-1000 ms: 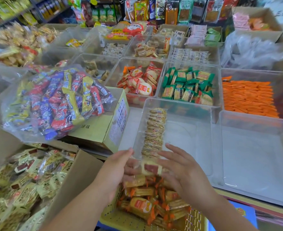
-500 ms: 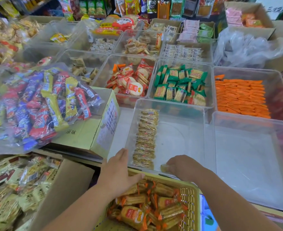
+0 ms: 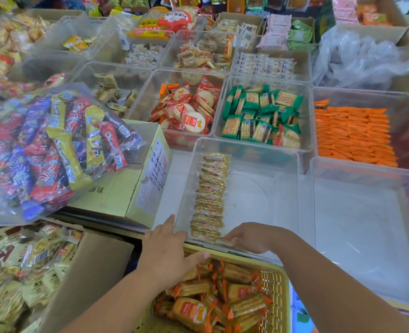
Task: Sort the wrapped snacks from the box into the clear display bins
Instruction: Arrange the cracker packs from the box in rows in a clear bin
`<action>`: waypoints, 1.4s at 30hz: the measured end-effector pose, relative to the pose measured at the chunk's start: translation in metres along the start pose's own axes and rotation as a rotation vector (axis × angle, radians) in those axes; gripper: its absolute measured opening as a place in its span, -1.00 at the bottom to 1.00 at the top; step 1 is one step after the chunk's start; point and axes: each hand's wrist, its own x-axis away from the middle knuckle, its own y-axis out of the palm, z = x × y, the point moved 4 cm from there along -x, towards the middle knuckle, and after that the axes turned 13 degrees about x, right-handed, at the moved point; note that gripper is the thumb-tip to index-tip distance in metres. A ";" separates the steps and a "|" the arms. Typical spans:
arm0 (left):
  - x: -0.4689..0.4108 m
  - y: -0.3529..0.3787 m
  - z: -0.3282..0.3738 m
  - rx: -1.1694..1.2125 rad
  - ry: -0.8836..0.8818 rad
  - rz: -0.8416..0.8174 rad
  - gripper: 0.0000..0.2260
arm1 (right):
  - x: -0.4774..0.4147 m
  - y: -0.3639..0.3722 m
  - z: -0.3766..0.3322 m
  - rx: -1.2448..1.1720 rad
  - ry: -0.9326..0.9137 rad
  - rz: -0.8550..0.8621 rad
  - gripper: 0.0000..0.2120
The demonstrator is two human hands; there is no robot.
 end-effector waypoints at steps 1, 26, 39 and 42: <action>0.000 0.000 0.001 0.000 0.000 -0.001 0.05 | -0.001 0.000 0.000 0.010 0.001 0.009 -0.60; 0.174 -0.040 -0.196 0.605 -0.013 0.611 -0.47 | 0.075 0.004 -0.221 0.062 -0.243 0.829 -0.64; 0.185 -0.027 -0.429 0.415 -0.262 0.248 -0.27 | 0.015 0.092 -0.430 0.482 -0.189 0.685 -0.42; 0.155 -0.022 -0.441 0.407 -0.230 0.095 -0.23 | 0.013 0.096 -0.432 0.537 -0.092 0.721 -0.36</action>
